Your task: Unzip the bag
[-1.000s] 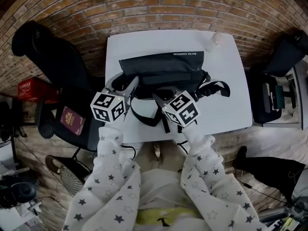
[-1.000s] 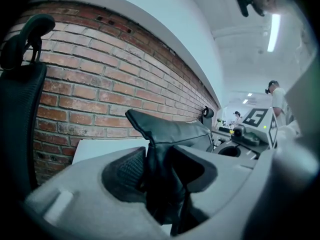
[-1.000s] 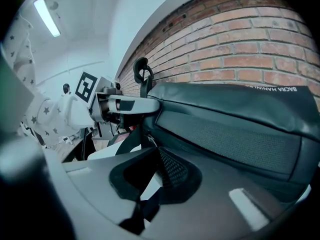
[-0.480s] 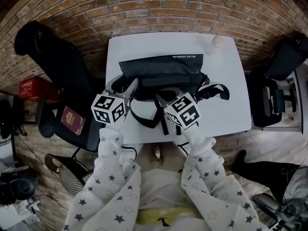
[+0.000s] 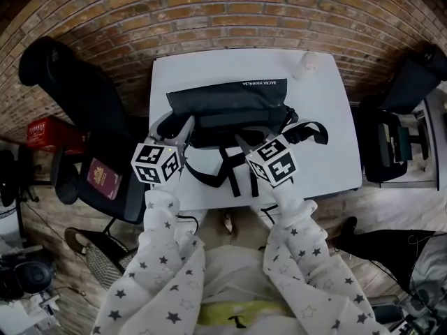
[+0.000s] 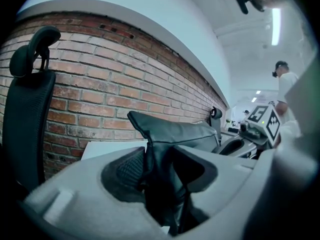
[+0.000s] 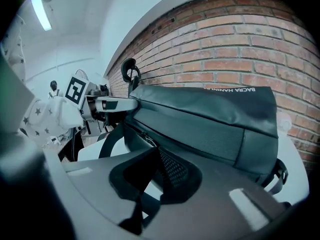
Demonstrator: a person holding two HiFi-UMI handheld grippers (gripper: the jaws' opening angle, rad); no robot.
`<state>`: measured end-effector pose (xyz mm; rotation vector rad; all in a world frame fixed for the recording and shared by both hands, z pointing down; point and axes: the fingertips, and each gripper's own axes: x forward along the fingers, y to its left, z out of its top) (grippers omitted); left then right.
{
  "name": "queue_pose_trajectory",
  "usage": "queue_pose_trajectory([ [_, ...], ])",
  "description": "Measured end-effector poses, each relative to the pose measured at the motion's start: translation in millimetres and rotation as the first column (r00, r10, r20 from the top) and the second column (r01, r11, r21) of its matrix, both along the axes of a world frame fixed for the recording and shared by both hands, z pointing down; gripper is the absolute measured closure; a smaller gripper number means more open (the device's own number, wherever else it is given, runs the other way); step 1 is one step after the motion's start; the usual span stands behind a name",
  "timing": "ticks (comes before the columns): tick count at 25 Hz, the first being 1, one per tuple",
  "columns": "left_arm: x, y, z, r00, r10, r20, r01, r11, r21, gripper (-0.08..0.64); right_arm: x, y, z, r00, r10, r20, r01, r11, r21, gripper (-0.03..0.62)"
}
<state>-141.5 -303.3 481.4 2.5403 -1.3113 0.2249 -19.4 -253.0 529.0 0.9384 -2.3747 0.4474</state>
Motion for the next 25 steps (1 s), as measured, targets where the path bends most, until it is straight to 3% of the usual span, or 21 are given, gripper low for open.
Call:
queue_pose_trajectory([
  [25,-19,-3,2,0.996,-0.09,0.011,0.09,0.996,0.02,0.383,36,-7,-3,0.993,0.112,-0.021,-0.112,0.994,0.016,0.577],
])
